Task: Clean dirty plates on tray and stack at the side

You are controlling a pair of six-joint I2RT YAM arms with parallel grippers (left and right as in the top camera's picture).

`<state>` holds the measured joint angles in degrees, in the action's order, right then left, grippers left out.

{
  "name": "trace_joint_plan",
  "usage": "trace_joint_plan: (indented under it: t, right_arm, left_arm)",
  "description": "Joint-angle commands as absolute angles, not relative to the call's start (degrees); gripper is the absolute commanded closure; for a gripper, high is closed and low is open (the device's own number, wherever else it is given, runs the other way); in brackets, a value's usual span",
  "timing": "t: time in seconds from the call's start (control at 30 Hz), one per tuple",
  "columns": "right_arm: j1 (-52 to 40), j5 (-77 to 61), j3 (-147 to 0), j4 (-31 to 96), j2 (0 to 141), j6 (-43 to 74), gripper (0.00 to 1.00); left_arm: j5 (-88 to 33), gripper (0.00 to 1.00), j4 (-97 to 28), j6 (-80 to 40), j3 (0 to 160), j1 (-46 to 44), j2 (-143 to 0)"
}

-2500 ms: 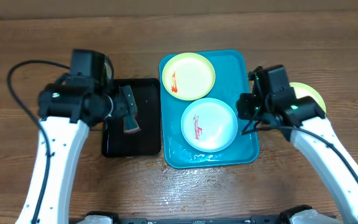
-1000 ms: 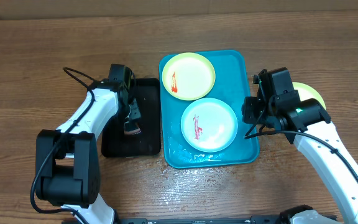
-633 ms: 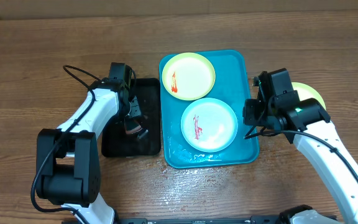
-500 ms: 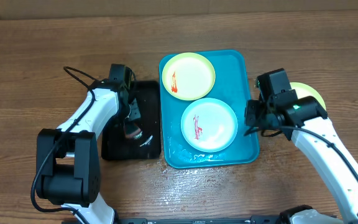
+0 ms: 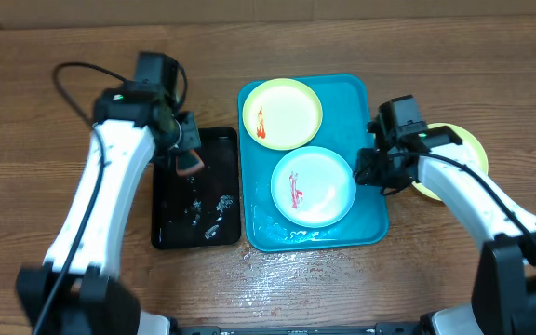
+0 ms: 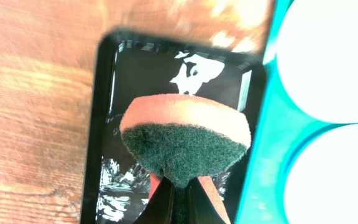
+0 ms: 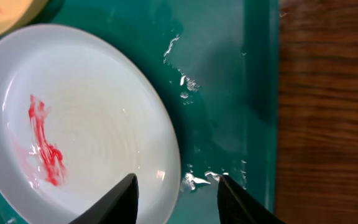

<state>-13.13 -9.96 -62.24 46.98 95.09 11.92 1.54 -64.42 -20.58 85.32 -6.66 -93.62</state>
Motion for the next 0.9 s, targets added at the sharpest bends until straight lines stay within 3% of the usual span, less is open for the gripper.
trace_joint_plan:
  t: [0.0, 0.13, 0.27, 0.4, 0.87]
  right_arm:
    - [-14.7, -12.53, -59.99, 42.76, 98.7, 9.85, 0.57]
    - [-15.9, -12.53, -59.42, 39.27, 102.19, 9.8, 0.58]
    - [-16.56, -12.51, -59.4, 38.11, 104.09, 10.59, 0.83]
    - [-16.56, -11.77, -59.31, 38.44, 104.12, 12.86, 0.93]
    - [-16.56, -10.59, -59.31, 39.51, 104.12, 13.72, 0.94]
  left_arm:
    - [-3.18, 0.96, -65.41, -17.21, 88.4, -6.79, -88.31]
    - [-4.14, 0.96, -66.19, -16.4, 88.53, -6.81, -86.02]
    - [-5.1, 0.96, -67.07, -16.23, 88.49, -7.44, -86.11]
    - [-6.35, 0.96, -66.08, -16.27, 88.16, -9.91, -86.48]
    - [-9.19, 0.96, -51.94, -26.0, 87.48, -27.99, -100.82]
